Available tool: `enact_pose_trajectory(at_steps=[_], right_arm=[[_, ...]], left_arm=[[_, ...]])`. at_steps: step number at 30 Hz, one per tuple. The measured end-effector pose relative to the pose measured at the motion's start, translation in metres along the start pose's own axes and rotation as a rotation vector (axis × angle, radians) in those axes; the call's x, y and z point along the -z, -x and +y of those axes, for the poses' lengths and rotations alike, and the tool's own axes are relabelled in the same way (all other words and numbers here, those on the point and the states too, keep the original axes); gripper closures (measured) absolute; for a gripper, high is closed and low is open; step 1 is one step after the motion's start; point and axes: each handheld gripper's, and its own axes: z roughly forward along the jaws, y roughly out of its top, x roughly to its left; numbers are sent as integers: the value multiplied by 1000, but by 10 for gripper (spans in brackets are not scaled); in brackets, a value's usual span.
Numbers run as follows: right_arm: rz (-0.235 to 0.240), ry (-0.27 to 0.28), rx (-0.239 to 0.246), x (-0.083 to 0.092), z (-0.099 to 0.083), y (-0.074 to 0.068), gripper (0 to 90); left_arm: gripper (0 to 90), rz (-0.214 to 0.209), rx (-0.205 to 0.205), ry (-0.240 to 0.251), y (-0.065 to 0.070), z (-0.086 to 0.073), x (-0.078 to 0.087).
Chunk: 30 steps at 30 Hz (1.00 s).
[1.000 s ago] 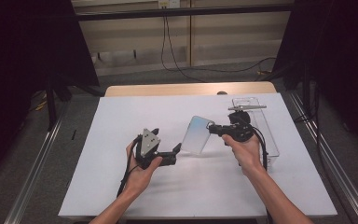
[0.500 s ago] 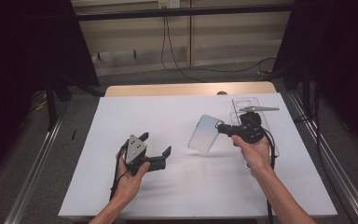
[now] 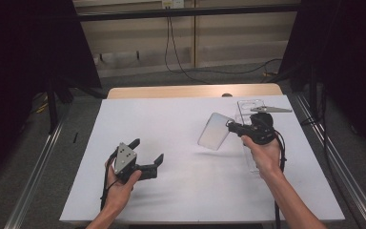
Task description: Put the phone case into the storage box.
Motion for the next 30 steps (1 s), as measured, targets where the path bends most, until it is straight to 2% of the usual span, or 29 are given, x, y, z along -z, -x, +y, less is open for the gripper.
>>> enact_pose_trajectory(at_steps=[4, 5, 6, 8, 10, 14, 15, 18, 19, 20, 22, 24, 25, 27, 28, 30], right_arm=[[-17, 11, 10, 3, 3, 3, 842], [-16, 12, 9, 4, 3, 4, 842], [-21, 11, 11, 4, 4, 5, 842], [-45, 15, 25, 6, 5, 7, 842], [-39, 21, 24, 8, 6, 9, 843], [-49, 36, 22, 12, 10, 11, 842], [-53, 39, 22, 13, 11, 12, 842], [-61, 43, 30, 16, 15, 13, 842], [-63, 47, 31, 17, 17, 13, 842], [-64, 49, 31, 18, 18, 14, 843], [-67, 52, 33, 18, 21, 14, 842], [-71, 55, 35, 18, 23, 14, 843], [-69, 58, 40, 19, 24, 14, 842], [-68, 68, 45, 21, 27, 14, 842], [-69, 74, 46, 22, 28, 14, 842], [-73, 82, 47, 25, 31, 15, 843]], left_arm=[[29, 19, -18, 1, -10, -5, 11], [29, 21, -8, -4, -12, -7, 14], [29, 40, -3, -10, -13, -9, 18], [29, 46, 2, -11, -14, -13, 25], [29, 44, 7, -13, -16, -14, 30], [37, 68, 17, -13, -23, -20, 39], [42, 85, 17, -12, -25, -22, 42], [56, 99, 55, -7, -29, -26, 49], [58, 114, 69, 6, -30, -25, 52], [59, 106, 80, 24, -31, -24, 53], [60, 122, 65, 32, -30, -24, 57], [59, 115, 45, 17, -28, -27, 60], [52, 112, 51, 11, -27, -28, 61], [48, 103, 68, 33, -27, -27, 61], [48, 96, 53, 38, -28, -26, 62], [44, 110, 24, 36, -27, -26, 61]])
